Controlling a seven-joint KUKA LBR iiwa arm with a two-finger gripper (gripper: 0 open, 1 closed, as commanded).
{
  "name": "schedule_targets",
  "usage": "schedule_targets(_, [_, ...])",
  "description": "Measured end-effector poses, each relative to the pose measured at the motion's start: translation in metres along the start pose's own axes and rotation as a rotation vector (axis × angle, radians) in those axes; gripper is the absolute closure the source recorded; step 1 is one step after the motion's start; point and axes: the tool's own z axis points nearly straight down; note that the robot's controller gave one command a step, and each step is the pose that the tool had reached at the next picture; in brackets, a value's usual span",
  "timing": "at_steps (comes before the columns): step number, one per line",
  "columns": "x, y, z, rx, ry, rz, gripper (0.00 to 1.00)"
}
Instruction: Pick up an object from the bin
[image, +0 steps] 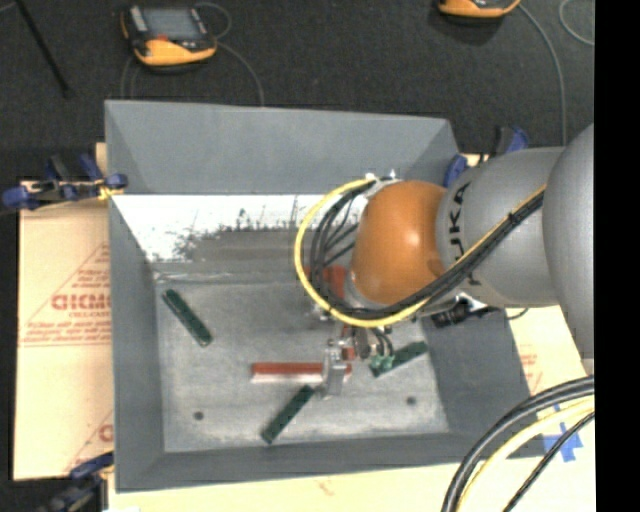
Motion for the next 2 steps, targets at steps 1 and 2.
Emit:
schedule_targets(1, [-0.0142, 0.0134, 0.0486, 0.0, -0.002, 0.076, 1.0])
schedule_targets(2, [-0.0142, 0.0134, 0.0486, 0.0, -0.002, 0.077, 1.0])
